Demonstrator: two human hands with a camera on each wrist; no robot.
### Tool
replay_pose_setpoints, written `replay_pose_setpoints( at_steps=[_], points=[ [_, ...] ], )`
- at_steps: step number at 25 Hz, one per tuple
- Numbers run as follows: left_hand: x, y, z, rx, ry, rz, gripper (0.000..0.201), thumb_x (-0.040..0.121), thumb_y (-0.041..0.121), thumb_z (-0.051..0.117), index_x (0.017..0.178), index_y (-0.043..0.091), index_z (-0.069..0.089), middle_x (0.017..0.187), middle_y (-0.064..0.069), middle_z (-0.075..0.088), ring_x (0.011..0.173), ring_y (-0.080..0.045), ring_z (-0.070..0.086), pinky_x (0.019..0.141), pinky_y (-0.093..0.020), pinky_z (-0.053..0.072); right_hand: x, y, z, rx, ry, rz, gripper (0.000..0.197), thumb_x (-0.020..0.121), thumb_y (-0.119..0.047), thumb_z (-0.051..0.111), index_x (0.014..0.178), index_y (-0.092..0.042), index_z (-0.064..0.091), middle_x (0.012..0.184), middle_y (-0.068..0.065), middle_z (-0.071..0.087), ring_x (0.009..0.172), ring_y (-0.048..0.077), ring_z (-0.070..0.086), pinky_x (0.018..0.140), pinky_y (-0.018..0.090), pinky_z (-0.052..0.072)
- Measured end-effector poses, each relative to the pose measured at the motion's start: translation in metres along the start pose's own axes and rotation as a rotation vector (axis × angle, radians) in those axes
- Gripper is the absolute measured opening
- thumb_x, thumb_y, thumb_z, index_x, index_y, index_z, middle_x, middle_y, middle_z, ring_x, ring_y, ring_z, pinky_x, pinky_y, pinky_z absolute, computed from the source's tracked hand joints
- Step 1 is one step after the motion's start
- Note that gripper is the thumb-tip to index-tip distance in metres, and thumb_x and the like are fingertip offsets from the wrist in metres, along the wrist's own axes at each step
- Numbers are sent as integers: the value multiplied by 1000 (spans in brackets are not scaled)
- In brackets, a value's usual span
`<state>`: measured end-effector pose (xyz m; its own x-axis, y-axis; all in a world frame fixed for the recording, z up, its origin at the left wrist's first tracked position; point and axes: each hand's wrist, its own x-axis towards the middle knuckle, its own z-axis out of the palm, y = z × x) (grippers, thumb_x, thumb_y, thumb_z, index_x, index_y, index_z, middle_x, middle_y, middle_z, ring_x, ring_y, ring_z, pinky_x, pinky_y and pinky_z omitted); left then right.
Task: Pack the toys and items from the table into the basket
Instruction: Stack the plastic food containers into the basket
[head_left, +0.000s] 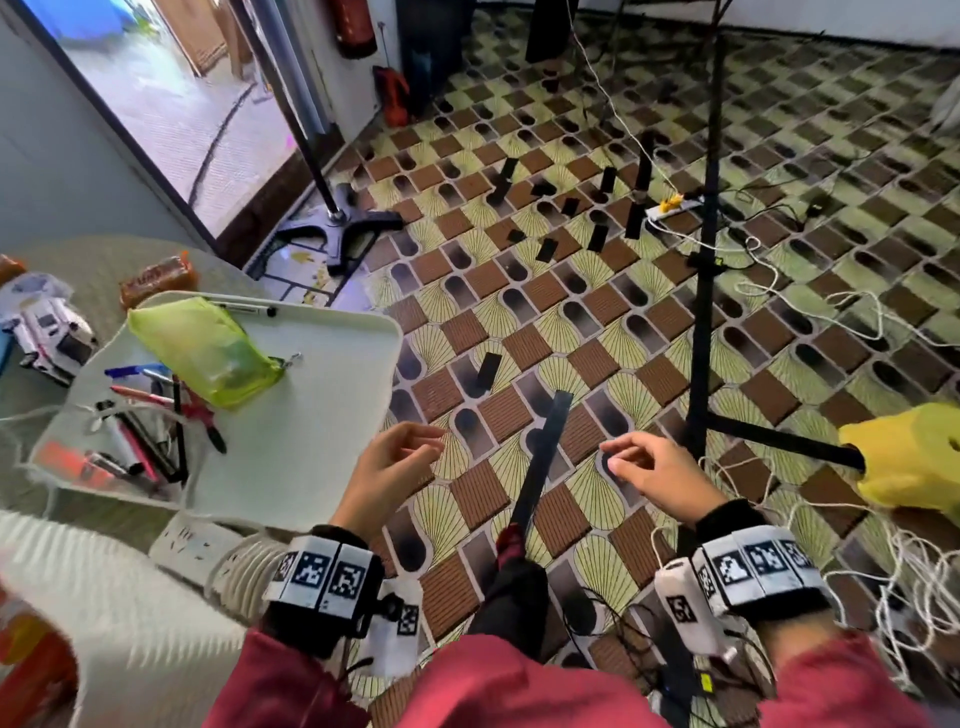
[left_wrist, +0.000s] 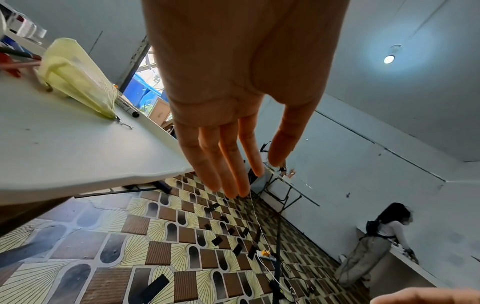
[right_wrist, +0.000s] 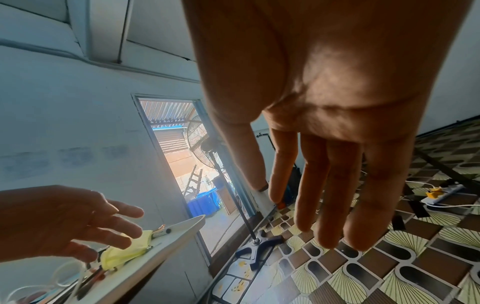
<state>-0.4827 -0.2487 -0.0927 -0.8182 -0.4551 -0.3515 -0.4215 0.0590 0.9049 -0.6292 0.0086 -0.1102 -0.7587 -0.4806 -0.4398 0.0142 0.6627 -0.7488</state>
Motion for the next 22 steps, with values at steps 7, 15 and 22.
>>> replay_pose_setpoints(
  at_steps=[7,15,22],
  points=[
    [110,25,-22,43,100,1,16,92,6,57,105,11,65,100,-5,69,93,-20,63,70,-16,48,125,-41,-32,-47,-45,22,16,92,-14,56,106,-21,60,96,-2,62,94,15,59,83,25,46],
    [185,25,-46,-10,247,-53,18,91,6,58,102,17,66,95,0,71,90,-12,66,71,-17,49,245,-91,-40,-152,-172,-28,15,91,-14,58,105,-19,62,92,-5,61,89,12,57,70,16,42],
    [257,25,-70,-168,475,-194,18,92,4,56,105,11,67,100,-4,72,95,-15,67,75,-20,49,387,-161,-50,-265,-346,-114,20,93,-12,55,112,-11,60,92,2,62,80,11,57,65,14,42]
  ],
)
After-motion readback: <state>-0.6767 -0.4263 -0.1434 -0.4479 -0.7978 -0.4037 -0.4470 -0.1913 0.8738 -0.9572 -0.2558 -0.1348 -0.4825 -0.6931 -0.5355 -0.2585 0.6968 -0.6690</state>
